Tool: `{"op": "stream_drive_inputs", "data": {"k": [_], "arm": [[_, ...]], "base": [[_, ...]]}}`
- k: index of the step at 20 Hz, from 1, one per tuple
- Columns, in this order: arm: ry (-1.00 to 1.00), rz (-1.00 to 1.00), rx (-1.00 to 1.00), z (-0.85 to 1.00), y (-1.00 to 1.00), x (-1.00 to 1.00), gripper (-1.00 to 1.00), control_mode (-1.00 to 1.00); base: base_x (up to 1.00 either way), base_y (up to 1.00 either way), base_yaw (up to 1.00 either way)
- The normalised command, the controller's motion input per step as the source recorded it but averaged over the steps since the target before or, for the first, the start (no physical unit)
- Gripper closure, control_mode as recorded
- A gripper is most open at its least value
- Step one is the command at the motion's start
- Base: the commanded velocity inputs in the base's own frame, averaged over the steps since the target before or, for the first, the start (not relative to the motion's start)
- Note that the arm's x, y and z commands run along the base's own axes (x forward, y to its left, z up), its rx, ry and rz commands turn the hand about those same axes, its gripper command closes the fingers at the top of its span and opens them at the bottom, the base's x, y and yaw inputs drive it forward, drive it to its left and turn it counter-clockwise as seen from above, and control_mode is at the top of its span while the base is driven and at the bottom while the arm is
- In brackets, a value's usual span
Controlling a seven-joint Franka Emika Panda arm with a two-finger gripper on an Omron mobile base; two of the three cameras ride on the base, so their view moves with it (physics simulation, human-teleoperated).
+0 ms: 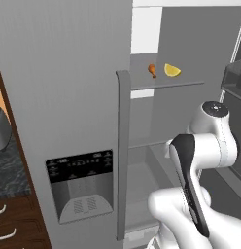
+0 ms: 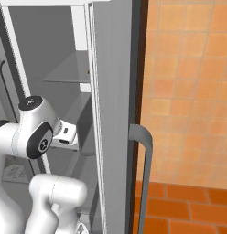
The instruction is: Place one lemon wedge and one chicken drumstick in each tupperware on the nearby counter, to pack two identical lunches.
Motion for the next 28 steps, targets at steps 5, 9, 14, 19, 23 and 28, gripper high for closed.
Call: {"op": "stream_drive_inputs", "data": {"k": [5, 9, 14, 19, 23, 28], "arm": [[0.0, 0.0, 0.0, 0.0, 0.0, 0.0, -1.0, 1.0], [-0.03, 0.0, 0.0, 0.0, 0.0, 0.03, -1.0, -1.0], [-0.34, 0.0, 0.0, 0.38, 0.13, 0.2, -1.0, -1.0], [-0.24, 0.0, 0.09, 0.97, 0.0, 0.26, -1.0, -1.0], [-0.15, -0.02, 0.09, 1.0, 0.04, 0.41, -1.0, -1.0], [-0.05, -0.03, 0.0, 0.8, 0.0, 0.55, -1.0, -1.0]], "base": [[0.0, 0.0, 0.0], [0.0, 0.0, 0.0], [0.0, 0.0, 0.0], [0.0, 0.0, 0.0], [0.0, 0.0, 0.0], [0.0, 0.0, 0.0]]}}
